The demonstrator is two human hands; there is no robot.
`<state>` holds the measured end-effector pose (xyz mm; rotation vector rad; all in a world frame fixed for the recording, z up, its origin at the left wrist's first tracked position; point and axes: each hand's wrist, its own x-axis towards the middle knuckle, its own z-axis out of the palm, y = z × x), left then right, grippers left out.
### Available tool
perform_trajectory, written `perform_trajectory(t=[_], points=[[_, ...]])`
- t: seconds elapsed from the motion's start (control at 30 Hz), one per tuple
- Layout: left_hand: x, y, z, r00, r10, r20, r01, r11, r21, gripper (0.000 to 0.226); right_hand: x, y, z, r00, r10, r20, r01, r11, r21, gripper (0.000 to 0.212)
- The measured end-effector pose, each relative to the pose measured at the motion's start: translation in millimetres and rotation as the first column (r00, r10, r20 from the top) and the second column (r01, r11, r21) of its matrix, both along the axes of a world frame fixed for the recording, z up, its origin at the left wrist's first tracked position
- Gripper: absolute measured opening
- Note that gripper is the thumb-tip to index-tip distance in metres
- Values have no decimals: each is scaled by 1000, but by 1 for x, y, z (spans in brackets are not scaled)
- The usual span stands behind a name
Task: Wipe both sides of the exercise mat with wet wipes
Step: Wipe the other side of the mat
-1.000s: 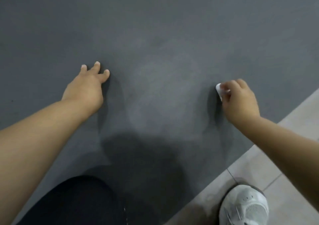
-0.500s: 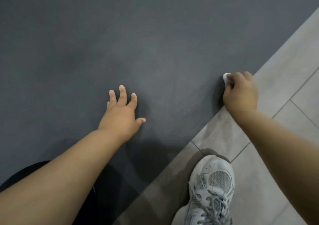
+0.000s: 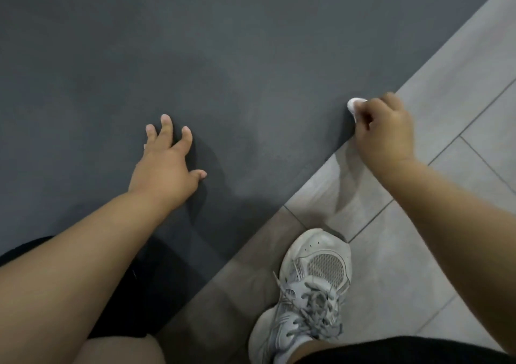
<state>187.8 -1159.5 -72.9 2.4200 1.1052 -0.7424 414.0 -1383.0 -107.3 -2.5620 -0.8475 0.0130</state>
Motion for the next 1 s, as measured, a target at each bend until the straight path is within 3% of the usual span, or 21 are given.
perform_trajectory(t=[0.07,0.13,0.17,0.23,0.27,0.3,0.37,0.43,0.5,0.53,0.6,0.67,0.7,0.77,0.83,0.9,1.0], points=[[3,-2,0,1000,21,9,-21,1000,6,79,-9,6,-3,999,-29,-22,29,999,26,14],[5,-4,0,998,51,21,-51,999,12,79,-44,18,-7,979,195,-51,-189,976,105,22],[6,-5,1,998,63,27,-63,998,14,80,-66,22,-8,925,370,-92,-356,925,135,25],[8,-4,3,997,75,37,-75,997,15,80,-97,26,-4,711,686,-154,-678,727,110,28],[8,-4,4,996,74,42,-75,997,19,78,-95,28,-1,616,766,-181,-769,635,72,26],[9,-3,5,996,70,52,-72,997,28,76,-81,33,2,594,771,-228,-786,617,39,21],[12,1,8,994,74,84,-78,995,54,68,-33,42,5,740,627,-244,-668,726,-162,18],[18,7,12,991,89,96,-96,993,70,61,28,45,4,945,322,-61,-326,905,-274,21],[24,14,15,991,97,92,-105,991,81,56,71,44,9,999,-29,26,34,975,-218,26],[27,18,15,991,99,91,-107,990,90,55,76,45,7,993,-118,14,119,971,-207,28],[33,23,14,989,111,99,-121,987,102,63,57,53,-1,993,-115,-8,111,976,-185,26],[36,28,10,986,125,113,-137,985,101,80,9,64,-3,994,92,-63,-97,992,-82,24],[37,30,7,987,121,108,-132,987,96,88,-19,69,-3,957,244,-157,-257,964,-69,21],[39,33,3,988,127,88,-132,990,54,98,-62,71,-2,797,509,-326,-539,842,-2,17],[39,36,2,986,136,93,-139,990,22,99,-55,75,-5,727,649,-223,-668,744,-9,18],[37,38,3,987,118,111,-122,992,34,99,-14,80,-4,817,540,-202,-562,824,-73,13],[38,41,6,987,116,113,-122,991,47,97,60,85,-2,973,230,7,-218,931,-292,24]])
